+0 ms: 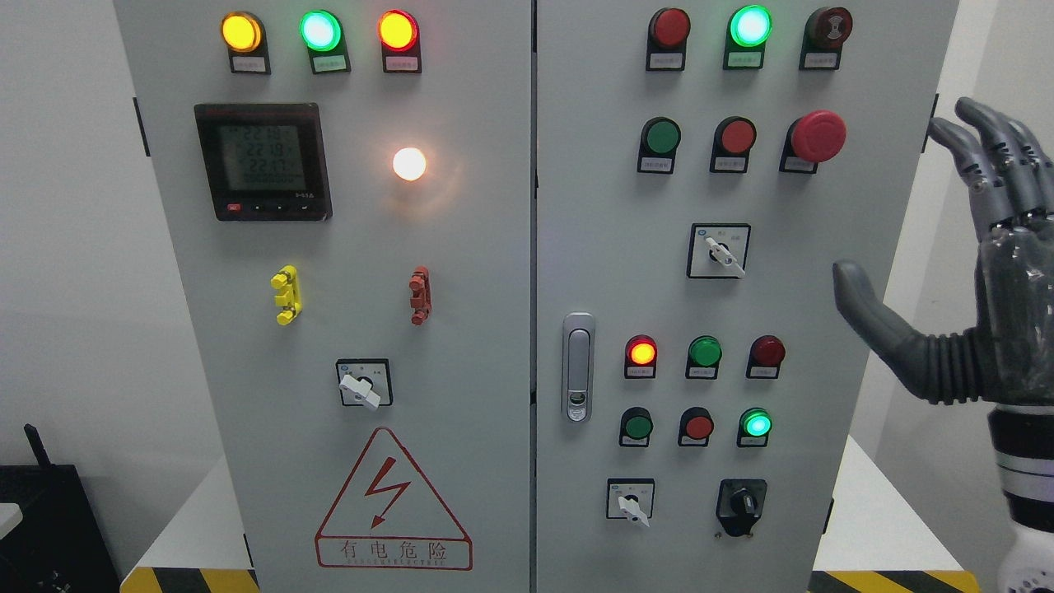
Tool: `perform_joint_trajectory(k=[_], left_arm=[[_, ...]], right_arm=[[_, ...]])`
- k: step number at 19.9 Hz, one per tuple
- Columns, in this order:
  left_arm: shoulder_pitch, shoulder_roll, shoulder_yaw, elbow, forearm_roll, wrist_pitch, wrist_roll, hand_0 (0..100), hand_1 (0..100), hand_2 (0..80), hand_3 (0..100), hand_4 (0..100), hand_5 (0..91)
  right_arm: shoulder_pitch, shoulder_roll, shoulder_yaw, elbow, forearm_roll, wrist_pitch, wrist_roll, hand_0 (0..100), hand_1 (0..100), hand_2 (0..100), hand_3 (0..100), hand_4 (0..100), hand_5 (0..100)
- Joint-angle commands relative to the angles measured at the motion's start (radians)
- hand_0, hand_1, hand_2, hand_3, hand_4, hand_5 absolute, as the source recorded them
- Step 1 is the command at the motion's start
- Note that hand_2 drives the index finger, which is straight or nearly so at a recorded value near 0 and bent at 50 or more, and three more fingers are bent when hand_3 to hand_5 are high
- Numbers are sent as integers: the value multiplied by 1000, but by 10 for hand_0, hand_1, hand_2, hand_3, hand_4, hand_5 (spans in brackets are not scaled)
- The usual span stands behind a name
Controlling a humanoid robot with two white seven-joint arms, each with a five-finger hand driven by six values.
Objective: Rotate and turn off gray switch
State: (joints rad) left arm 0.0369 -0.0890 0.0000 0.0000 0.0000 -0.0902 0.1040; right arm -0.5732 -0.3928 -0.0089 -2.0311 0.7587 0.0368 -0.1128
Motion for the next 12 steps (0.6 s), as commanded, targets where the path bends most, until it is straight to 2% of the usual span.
perform_joint_trajectory(k=[1,9,12], left_arm=[[0,0,31,23,-8,-2,6,120,389,0,0,0,0],[0,0,32,23,-8,0,5,120,389,0,0,0,0],[0,0,32,23,-8,0,6,120,389,0,0,0,0]], right_arm=[[-1,-4,-8,5,-2,2,-1,290,416,95,63,0,0],[-1,-1,-8,5,-2,2,-1,305,423,97,64,0,0],[1,0,-10,6,-4,23,-2,308,425,98,64,0,0]])
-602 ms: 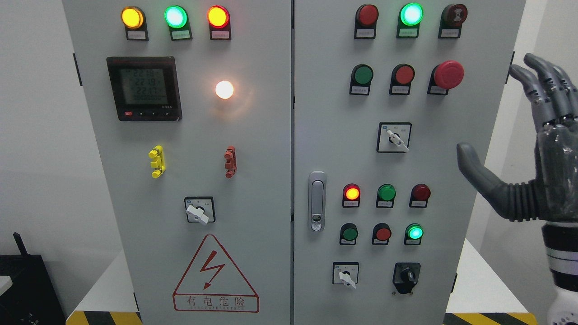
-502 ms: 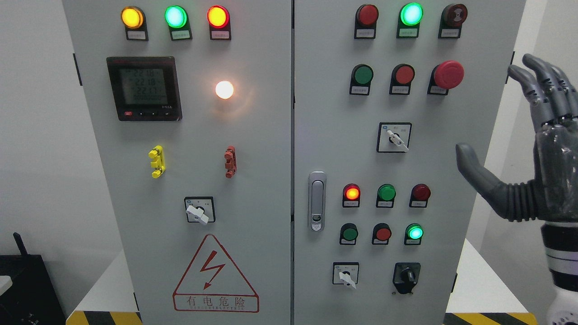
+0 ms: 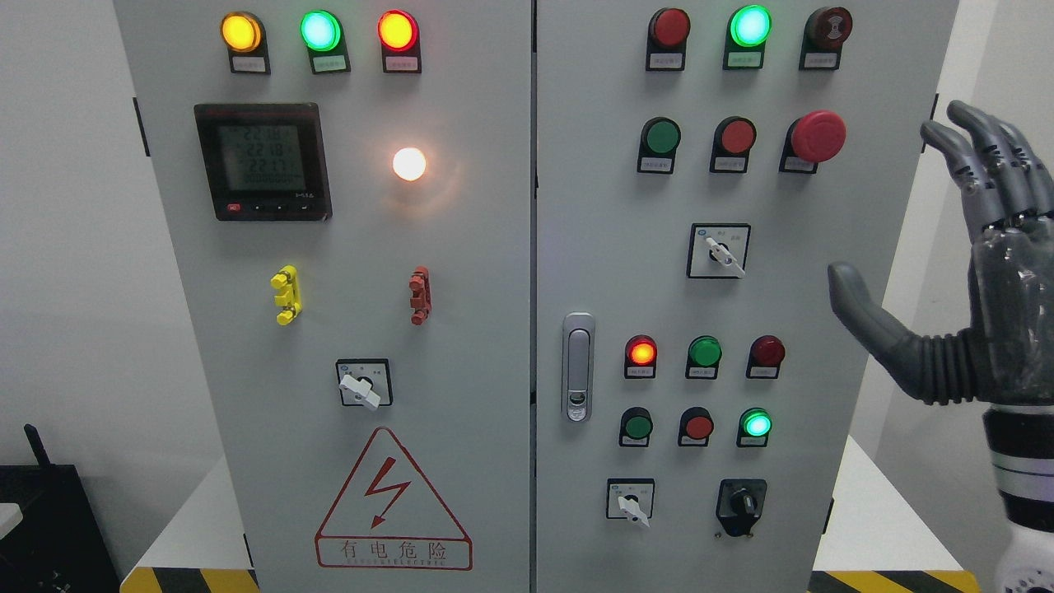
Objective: Rotate and turn off gray switch
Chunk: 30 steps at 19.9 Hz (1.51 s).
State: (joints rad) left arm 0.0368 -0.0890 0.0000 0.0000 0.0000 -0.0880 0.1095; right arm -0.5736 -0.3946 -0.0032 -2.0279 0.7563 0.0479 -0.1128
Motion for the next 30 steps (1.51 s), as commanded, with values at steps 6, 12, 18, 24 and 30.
perform_joint_trajectory(k=[6,12,18,24,30], left_arm=[[0,0,32,23,-8,-3,-1,120,389,0,0,0,0],[0,0,32,23,-8,-3,-1,120,389,0,0,0,0],[0,0,32,23,-8,-3,-1,120,389,0,0,0,0],[2,0,32,23,-8,-3,1,120,389,0,0,0,0],[0,0,32,23,-8,-3,1,120,389,0,0,0,0]], right_arm=[[1,31,-12,15,-3,38,-2,314,437,108,186,171,195],[5,78,2,37,-3,79,-2,302,442,210,494,485,687],[6,158,12,69,-3,113,-1,267,407,368,758,720,912],[0,180,46,96,-3,179,1,234,359,440,866,831,988],[-3,237,66,132,0,188,1,149,305,527,879,846,994]])
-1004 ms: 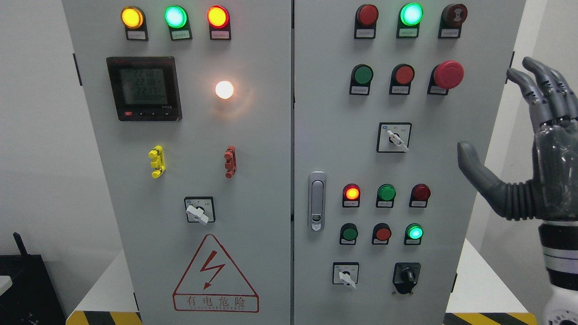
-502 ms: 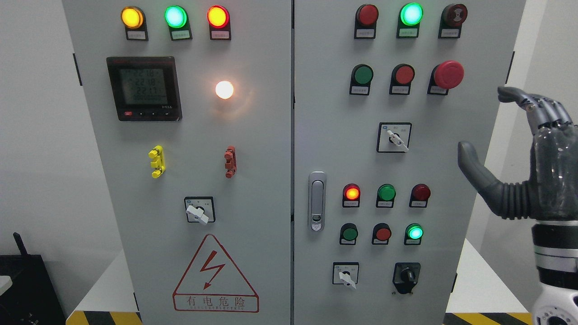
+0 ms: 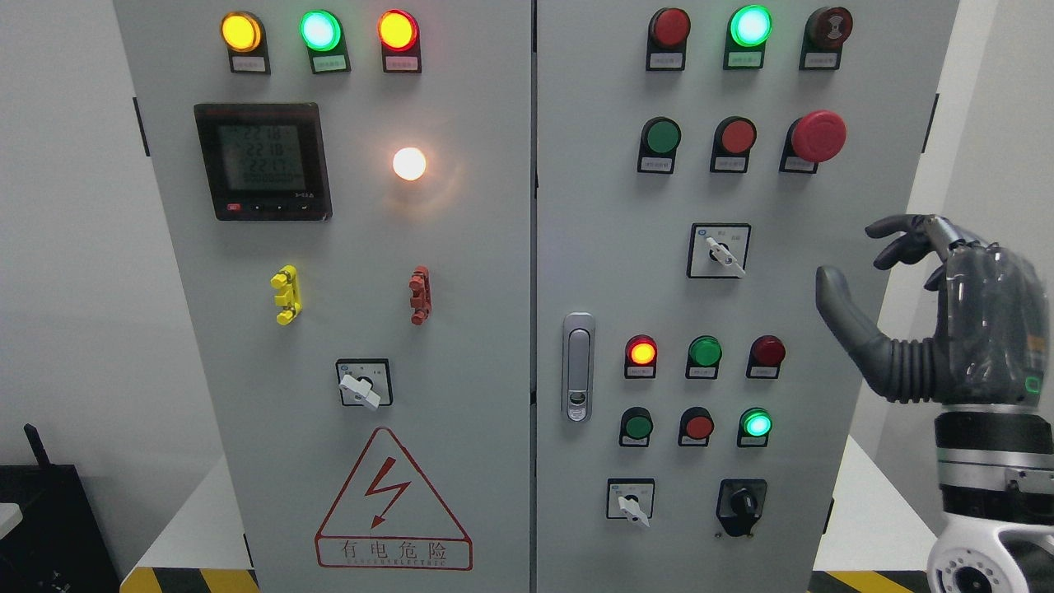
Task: Rotate and turn off gray switch
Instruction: 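Move the right hand toward the upper rotary switch, curling fingers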
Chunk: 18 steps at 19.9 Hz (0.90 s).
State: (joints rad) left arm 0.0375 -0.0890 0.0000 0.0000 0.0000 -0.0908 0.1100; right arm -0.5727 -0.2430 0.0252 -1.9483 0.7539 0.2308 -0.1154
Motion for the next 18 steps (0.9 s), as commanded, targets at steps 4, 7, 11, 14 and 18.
perform_joint_trajectory(k=[4,7,11,14,18], left_arm=[[-1,0,31,23,-8,0,0,120,389,0,0,0,0],[-1,0,32,23,-8,0,-1,120,389,0,0,0,0],[-1,0,32,23,-8,0,-1,120,389,0,0,0,0],[-1,0,31,23,-8,0,-1,120,389,0,0,0,0],[-1,0,31,23,-8,0,-1,120,389,0,0,0,0]], right_arm=[[-18,90,58,72,4,21,3,137,288,550,882,852,1000],[-55,97,73,85,-1,57,3,112,268,558,883,854,1000],[-58,97,79,89,4,64,3,96,264,562,883,857,1000],[-67,97,94,98,2,87,3,90,271,571,884,857,1000],[-81,99,116,105,7,111,3,81,281,580,885,857,1000]])
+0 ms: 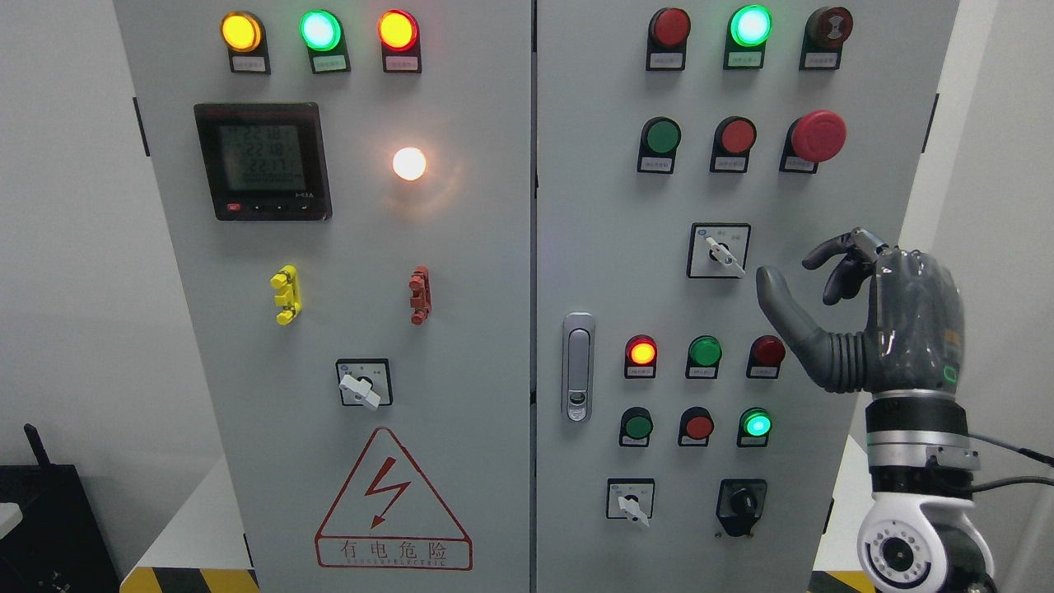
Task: Rotate and turn off gray switch
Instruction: 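Move the right hand toward the upper rotary switch, curling fingers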
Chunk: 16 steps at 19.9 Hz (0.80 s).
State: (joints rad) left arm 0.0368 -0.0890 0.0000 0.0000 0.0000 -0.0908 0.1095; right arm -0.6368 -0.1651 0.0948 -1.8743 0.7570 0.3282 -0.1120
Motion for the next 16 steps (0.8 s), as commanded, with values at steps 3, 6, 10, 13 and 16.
perform_joint_trajectory(k=[3,6,10,13,16], left_arm=[[0,0,32,23,-8,0,-1,120,389,0,0,0,0],[0,0,32,23,-8,0,1,120,389,0,0,0,0],[2,0,32,23,-8,0,-1,120,389,0,0,0,0],[0,0,32,23,-8,0,1,120,389,0,0,0,0],[0,0,32,23,-8,0,-1,120,389,0,0,0,0]], right_arm=[[-18,21,51,37,4,15,0,77,301,587,885,858,1000],[-34,21,51,52,8,15,0,72,351,589,886,858,1000],[-41,19,51,61,8,15,0,67,413,583,882,859,1000],[-47,21,52,61,8,17,2,66,422,580,880,859,1000],[-52,22,54,61,10,18,0,66,423,582,878,857,1000]])
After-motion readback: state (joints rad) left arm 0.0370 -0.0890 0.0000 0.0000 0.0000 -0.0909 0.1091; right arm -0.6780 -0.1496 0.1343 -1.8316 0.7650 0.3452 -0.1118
